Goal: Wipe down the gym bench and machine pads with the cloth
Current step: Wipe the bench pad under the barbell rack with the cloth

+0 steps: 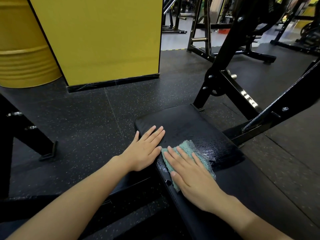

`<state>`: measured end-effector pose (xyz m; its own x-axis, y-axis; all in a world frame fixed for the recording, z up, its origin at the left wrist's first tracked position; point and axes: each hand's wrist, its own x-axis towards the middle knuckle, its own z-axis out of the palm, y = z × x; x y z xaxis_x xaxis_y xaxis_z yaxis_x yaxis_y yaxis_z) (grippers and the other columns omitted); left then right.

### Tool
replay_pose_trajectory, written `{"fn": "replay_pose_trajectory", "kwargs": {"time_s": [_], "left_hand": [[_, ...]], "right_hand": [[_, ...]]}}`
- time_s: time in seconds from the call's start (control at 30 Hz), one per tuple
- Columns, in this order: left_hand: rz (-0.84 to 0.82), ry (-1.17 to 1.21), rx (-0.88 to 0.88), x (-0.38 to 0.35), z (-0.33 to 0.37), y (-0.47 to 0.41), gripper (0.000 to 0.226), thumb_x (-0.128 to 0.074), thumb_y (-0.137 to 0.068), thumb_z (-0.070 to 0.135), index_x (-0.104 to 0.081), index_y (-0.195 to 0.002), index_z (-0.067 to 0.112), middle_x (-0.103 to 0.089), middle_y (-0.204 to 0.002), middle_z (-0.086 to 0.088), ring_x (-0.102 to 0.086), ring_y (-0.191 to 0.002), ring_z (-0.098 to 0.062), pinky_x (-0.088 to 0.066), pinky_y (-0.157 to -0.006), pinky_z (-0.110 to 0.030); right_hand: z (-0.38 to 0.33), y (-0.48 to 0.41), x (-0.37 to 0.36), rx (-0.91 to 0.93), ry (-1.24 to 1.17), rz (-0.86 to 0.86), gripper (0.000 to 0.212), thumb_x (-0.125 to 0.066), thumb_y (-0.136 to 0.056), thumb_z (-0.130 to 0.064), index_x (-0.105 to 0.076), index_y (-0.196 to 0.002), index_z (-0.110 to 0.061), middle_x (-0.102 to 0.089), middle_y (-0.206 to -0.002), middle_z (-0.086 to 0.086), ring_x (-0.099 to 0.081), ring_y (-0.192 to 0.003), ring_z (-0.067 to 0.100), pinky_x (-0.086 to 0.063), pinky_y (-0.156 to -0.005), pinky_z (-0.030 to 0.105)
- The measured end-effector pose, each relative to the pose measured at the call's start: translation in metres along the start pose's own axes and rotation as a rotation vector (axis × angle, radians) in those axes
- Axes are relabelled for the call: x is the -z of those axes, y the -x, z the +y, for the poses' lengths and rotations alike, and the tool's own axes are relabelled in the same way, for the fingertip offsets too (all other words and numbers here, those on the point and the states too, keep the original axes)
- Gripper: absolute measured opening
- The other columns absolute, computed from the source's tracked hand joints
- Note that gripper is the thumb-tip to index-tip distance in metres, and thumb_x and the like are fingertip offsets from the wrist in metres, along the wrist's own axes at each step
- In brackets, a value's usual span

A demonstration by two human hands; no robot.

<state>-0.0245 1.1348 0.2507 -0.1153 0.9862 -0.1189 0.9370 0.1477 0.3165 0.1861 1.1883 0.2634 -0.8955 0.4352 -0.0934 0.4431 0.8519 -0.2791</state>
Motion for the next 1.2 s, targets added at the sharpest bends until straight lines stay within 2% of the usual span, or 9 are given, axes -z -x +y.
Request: {"fn": "replay_pose_trajectory", "kwargs": {"time_s": [0.2,0.47,0.63,0.77,0.8,0.93,1.0,1.1,1.2], "left_hand": [[0.003,0.014,-0.013,0.000,-0.001,-0.001,0.056,-0.020,-0.108,0.035,0.005,-0.158,0.028,0.017,-0.162,0.020,0.022,-0.147,-0.003,0.012,-0.120,-0.048],[-0.019,0.056,-0.036,0.003,-0.006,-0.003,0.053,-0.019,-0.109,0.032,0.001,-0.158,0.029,0.012,-0.162,0.021,0.018,-0.148,-0.002,0.010,-0.120,-0.049],[-0.016,0.010,-0.023,0.002,-0.004,-0.003,0.054,-0.020,-0.108,0.033,0.002,-0.158,0.028,0.013,-0.162,0.020,0.017,-0.149,-0.004,0.007,-0.121,-0.052],[-0.008,-0.040,-0.011,0.001,-0.003,-0.002,0.055,-0.018,-0.108,0.036,0.005,-0.158,0.028,0.016,-0.162,0.019,0.020,-0.149,-0.005,0.007,-0.122,-0.050],[-0.003,-0.059,-0.010,0.000,-0.002,-0.002,0.056,-0.017,-0.108,0.037,0.006,-0.158,0.028,0.017,-0.162,0.019,0.020,-0.149,-0.006,0.007,-0.122,-0.050],[0.009,-0.132,-0.004,-0.002,0.000,-0.002,0.058,-0.011,-0.106,0.043,0.007,-0.158,0.025,0.017,-0.162,0.015,0.021,-0.149,-0.009,0.009,-0.122,-0.048],[0.014,-0.151,-0.009,-0.003,0.000,-0.001,0.067,0.000,-0.097,0.053,0.007,-0.157,0.025,0.017,-0.162,0.015,0.022,-0.149,-0.009,0.008,-0.122,-0.048],[0.004,-0.161,-0.007,-0.003,0.001,0.000,0.061,-0.005,-0.103,0.047,0.008,-0.157,0.024,0.018,-0.162,0.013,0.022,-0.148,-0.008,0.009,-0.122,-0.045],[0.025,-0.144,-0.013,-0.004,0.005,0.002,0.086,0.013,-0.080,0.060,0.006,-0.157,0.023,0.016,-0.163,0.013,0.021,-0.149,-0.007,0.010,-0.121,-0.043]], "right_hand": [[-0.009,0.027,0.000,0.008,-0.004,-0.050,0.066,0.009,-0.087,-0.053,0.008,-0.153,-0.046,0.020,-0.155,-0.033,0.030,-0.139,-0.009,0.019,-0.117,0.027],[-0.017,-0.006,-0.004,-0.004,0.006,-0.001,0.075,0.013,-0.082,-0.052,0.005,-0.155,-0.041,0.015,-0.159,-0.028,0.024,-0.144,-0.005,0.015,-0.120,0.031],[-0.019,0.011,-0.004,0.013,-0.016,0.007,0.070,0.009,-0.086,-0.051,0.004,-0.155,-0.042,0.017,-0.158,-0.029,0.025,-0.143,-0.006,0.015,-0.119,0.031],[-0.022,0.038,-0.014,0.050,0.025,0.087,0.056,-0.018,-0.101,-0.041,-0.019,-0.157,-0.035,-0.013,-0.163,-0.020,-0.005,-0.150,0.002,-0.002,-0.117,0.032],[-0.023,0.040,-0.013,0.045,0.039,0.097,0.055,-0.020,-0.102,-0.040,-0.020,-0.156,-0.035,-0.015,-0.163,-0.019,-0.007,-0.150,0.003,-0.004,-0.117,0.032],[-0.019,0.024,-0.005,0.027,-0.030,-0.002,0.067,0.005,-0.089,-0.050,-0.002,-0.155,-0.045,0.011,-0.158,-0.032,0.023,-0.142,-0.009,0.017,-0.117,0.026],[-0.016,0.011,-0.003,0.011,-0.017,0.018,0.071,0.008,-0.085,-0.051,-0.002,-0.155,-0.045,0.011,-0.158,-0.031,0.023,-0.143,-0.009,0.016,-0.118,0.027],[-0.013,0.002,-0.006,0.008,-0.017,0.015,0.072,0.009,-0.085,-0.052,-0.001,-0.155,-0.043,0.013,-0.158,-0.030,0.022,-0.142,-0.008,0.014,-0.118,0.029],[-0.013,0.012,-0.007,0.014,-0.010,0.026,0.071,0.008,-0.086,-0.051,-0.001,-0.156,-0.041,0.010,-0.160,-0.027,0.021,-0.144,-0.006,0.017,-0.117,0.027]]}}
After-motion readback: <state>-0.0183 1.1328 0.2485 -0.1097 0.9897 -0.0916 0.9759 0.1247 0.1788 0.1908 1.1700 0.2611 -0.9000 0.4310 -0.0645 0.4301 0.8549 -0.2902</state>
